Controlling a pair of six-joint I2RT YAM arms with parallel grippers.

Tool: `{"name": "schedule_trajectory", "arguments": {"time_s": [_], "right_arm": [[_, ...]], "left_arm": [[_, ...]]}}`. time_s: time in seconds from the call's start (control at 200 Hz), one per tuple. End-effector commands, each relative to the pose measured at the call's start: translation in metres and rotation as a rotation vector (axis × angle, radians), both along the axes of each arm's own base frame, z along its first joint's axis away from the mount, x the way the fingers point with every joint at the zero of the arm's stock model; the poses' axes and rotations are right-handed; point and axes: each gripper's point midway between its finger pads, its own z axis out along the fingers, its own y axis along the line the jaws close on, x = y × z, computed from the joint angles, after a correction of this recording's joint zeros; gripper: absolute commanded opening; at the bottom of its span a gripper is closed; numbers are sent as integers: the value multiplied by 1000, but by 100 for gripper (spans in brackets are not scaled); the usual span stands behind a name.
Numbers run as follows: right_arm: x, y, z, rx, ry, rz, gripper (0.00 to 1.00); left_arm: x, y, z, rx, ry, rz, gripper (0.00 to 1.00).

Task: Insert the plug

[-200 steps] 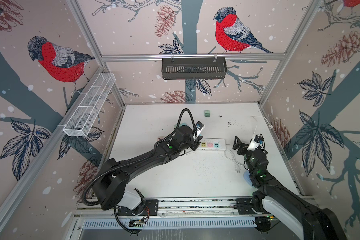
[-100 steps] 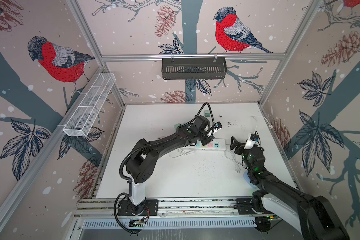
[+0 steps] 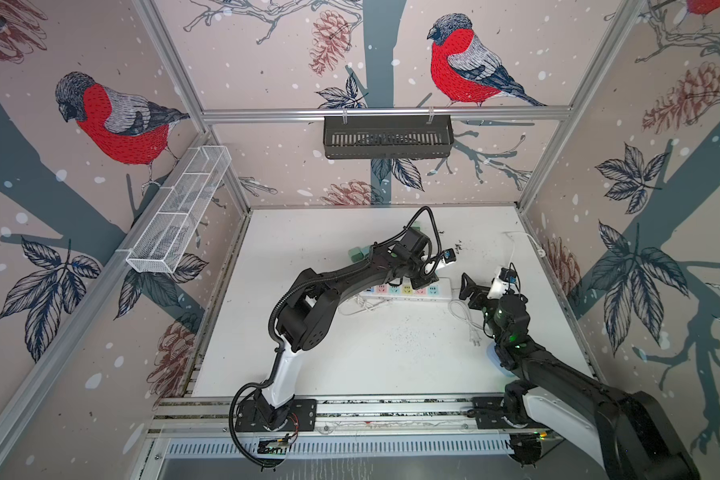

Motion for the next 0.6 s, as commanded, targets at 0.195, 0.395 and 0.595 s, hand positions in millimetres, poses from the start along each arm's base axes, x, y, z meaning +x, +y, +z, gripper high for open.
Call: {"name": "schedule_trajectory", "arguments": {"time_s": [0.195, 0.395, 0.595], "right_arm": [[1, 0, 11, 12, -45, -7, 100], [2, 1, 11, 9, -45, -3, 100], [1, 2, 12, 9, -49, 1, 100]], "left_arm": [[-11, -14, -13, 6, 60, -121, 0], [-14, -14, -21, 12, 79, -140, 0], [-16, -16, -29, 13, 96, -151, 0]]}}
